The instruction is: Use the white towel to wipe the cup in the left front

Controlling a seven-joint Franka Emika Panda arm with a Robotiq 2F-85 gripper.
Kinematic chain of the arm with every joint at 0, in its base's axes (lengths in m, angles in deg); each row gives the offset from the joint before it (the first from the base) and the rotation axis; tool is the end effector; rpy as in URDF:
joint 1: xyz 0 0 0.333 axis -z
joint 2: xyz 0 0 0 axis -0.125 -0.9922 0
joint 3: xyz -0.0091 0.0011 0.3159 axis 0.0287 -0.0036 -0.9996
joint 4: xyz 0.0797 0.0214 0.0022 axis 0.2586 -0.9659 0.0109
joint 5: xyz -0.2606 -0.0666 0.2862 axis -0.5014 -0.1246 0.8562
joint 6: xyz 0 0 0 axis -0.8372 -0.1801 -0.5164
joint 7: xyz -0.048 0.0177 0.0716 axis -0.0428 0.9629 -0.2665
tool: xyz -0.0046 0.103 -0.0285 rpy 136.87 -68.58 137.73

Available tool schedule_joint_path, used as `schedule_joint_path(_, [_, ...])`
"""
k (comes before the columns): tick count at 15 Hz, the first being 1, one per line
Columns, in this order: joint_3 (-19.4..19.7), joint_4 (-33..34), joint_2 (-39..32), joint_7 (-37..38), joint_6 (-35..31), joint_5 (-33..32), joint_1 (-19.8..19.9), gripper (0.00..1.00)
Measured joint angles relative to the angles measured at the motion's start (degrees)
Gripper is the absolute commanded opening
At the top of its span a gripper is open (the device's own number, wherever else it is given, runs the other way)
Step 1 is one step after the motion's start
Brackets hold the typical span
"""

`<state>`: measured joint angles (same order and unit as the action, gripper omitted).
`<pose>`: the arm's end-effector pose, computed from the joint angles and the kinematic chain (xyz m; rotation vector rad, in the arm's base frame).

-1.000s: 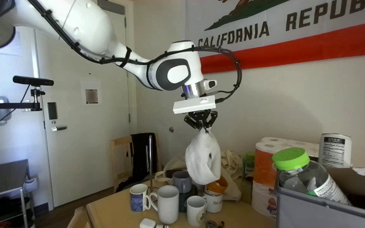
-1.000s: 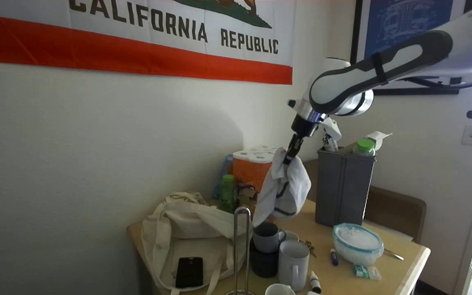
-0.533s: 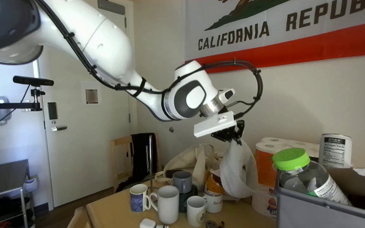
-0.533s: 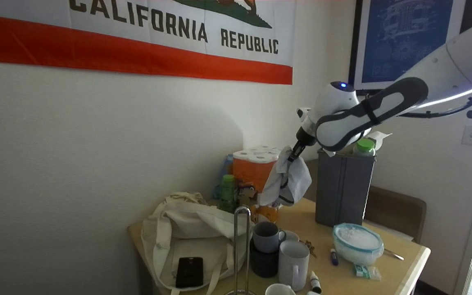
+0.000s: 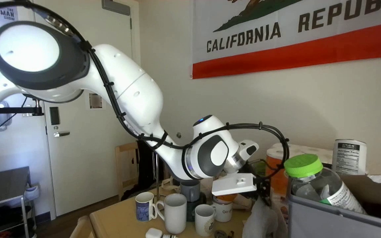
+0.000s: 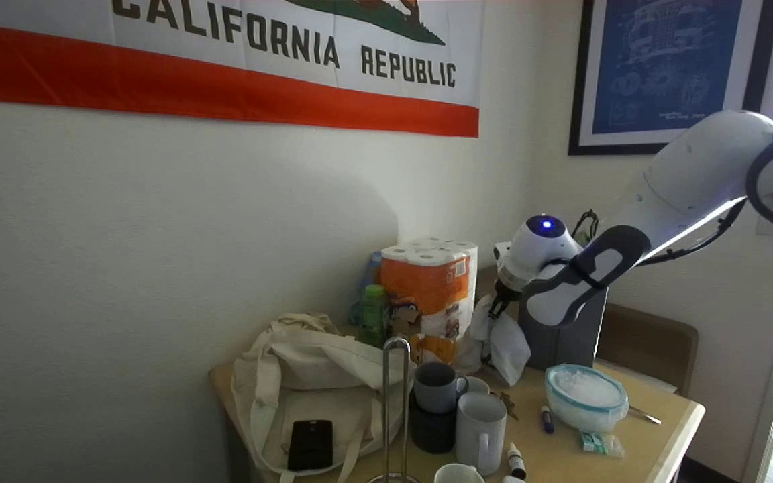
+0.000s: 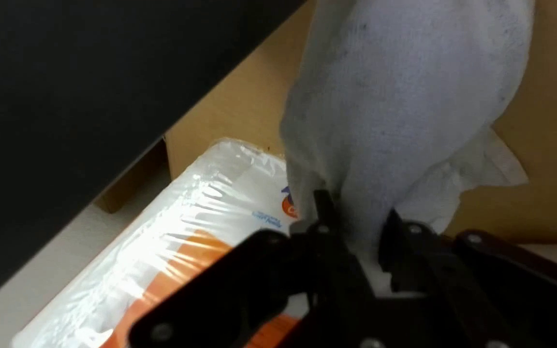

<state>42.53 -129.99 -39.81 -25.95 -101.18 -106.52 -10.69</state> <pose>0.6925 -0.1454 0.2720 2.5751 0.4105 0.6742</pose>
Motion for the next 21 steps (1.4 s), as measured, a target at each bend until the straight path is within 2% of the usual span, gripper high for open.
schedule_joint_path(5, [0.73,1.24,-1.85,1.47,-0.07,0.0,-1.81,0.95])
schedule_joint_path(6, [1.12,1.57,-1.58,1.72,-0.02,0.0,-2.59,0.99])
schedule_joint_path(9, [2.25,2.18,0.41,2.22,1.34,-0.09,-5.42,1.0])
schedule_joint_path(12, [1.84,2.47,4.77,2.21,7.86,-1.26,-7.75,1.0])
schedule_joint_path(15, [-2.92,3.05,11.08,0.5,19.75,-2.16,-7.36,1.0])
schedule_joint_path(19, [-12.1,5.07,19.35,-6.68,38.62,-0.34,-4.01,1.0])
schedule_joint_path(21, [-15.23,6.45,22.18,-10.71,46.91,1.63,-2.29,1.0])
